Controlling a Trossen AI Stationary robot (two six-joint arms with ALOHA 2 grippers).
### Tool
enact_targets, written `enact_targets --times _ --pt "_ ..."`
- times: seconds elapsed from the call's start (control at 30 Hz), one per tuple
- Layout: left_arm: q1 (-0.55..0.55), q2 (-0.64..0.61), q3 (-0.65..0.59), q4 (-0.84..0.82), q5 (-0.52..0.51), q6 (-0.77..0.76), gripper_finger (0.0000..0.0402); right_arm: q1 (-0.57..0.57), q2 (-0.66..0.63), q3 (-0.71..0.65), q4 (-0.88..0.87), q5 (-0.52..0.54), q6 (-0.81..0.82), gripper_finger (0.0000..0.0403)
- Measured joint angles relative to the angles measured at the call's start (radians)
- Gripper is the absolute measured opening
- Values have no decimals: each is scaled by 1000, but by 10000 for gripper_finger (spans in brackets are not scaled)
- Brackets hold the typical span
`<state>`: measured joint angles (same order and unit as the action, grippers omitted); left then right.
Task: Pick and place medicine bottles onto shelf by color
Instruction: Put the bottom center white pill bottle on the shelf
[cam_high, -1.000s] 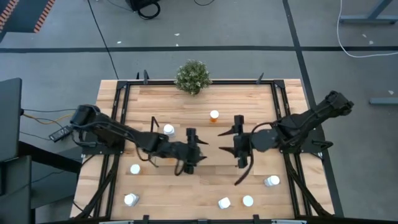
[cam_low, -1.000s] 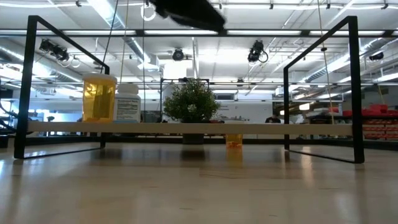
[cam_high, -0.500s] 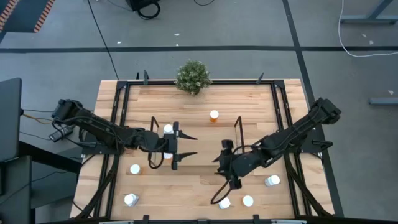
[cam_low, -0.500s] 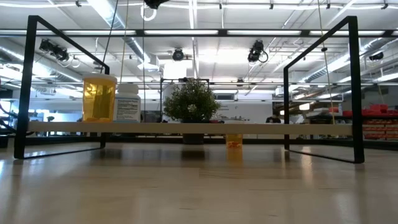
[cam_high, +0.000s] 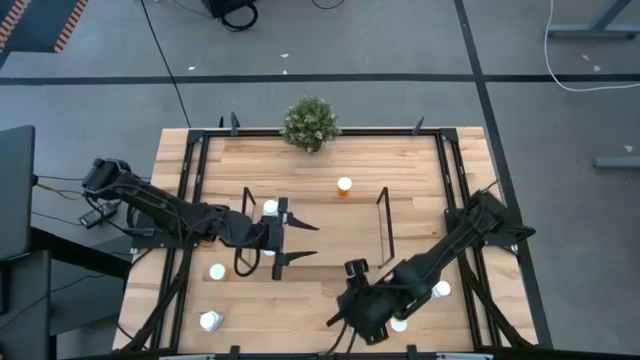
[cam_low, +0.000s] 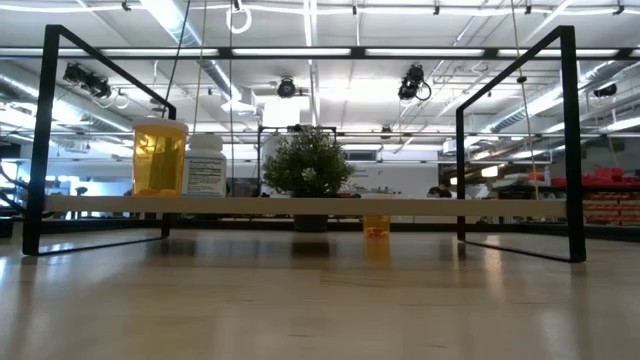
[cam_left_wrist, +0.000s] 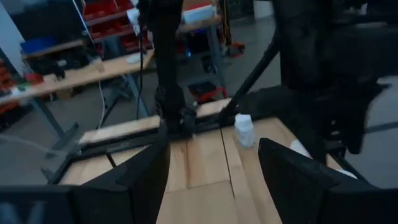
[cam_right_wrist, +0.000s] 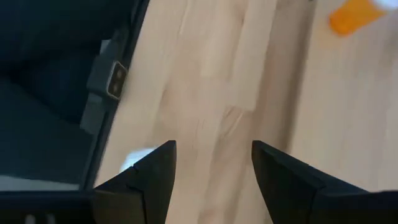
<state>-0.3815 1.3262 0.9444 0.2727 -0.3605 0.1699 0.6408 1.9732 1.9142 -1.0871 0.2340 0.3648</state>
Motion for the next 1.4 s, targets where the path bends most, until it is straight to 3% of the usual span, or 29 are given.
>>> enact_targets --times 0.2,0.37,0.57,0.73,1.07,1.4 --pt "-61 -36 55 -153 -1 -27 252 12 94 44 -93 -104 97 221" --pt "-142 -97 53 -262 -1 -53 254 17 142 44 -97 -148 165 253" --pt "-216 -122 53 -271 -11 -30 247 48 162 36 -82 -166 264 311" --pt "-243 -132 53 -259 -91 -19 245 96 160 17 -56 -134 335 340" --pt "-244 -132 53 -254 -103 -13 245 138 161 -109 -6 40 357 344" --pt "-244 -131 53 -258 -104 -65 244 89 161 -148 32 -48 342 344"
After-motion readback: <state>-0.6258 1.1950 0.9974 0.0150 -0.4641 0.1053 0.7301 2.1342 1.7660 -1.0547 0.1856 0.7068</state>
